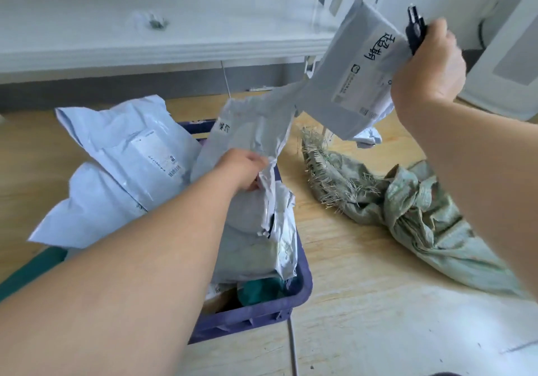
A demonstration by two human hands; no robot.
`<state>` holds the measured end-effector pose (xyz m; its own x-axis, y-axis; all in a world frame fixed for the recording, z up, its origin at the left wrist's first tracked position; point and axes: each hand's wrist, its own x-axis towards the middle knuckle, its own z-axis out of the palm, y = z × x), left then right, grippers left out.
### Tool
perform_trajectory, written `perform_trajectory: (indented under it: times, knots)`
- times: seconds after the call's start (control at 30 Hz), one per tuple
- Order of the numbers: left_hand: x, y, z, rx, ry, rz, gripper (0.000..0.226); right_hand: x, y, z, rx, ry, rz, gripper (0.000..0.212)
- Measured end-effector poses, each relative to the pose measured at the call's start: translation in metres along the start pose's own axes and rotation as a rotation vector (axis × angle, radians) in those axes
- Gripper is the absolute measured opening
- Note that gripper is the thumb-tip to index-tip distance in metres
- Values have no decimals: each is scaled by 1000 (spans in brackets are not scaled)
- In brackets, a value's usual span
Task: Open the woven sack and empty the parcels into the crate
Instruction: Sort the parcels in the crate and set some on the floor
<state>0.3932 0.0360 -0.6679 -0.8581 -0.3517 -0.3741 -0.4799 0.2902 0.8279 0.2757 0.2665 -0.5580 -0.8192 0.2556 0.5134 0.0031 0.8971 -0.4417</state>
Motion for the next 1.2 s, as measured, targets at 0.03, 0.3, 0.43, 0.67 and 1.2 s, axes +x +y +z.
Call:
perform_trajectory:
  times: [0.03,0.3,0.43,0.67,1.2]
  knots:
    - [-1,2,-7,-59,-32,-9,15,1,-11,-3,13,9,-17,30]
    - [-7,4,-67,57,-72,134,48,11,-97,-22,181,123,-119,36]
    - [-19,-18,-57,347,-363,84,73,6,-132,-22,306,154,-158,37]
    - [-10,-32,-85,-165,468,166,24,-13,-157,-14,345,77,-204,36]
    - [-5,-32,-130,-487,536,304,52,-58,-237,24,260,-193,-382,27]
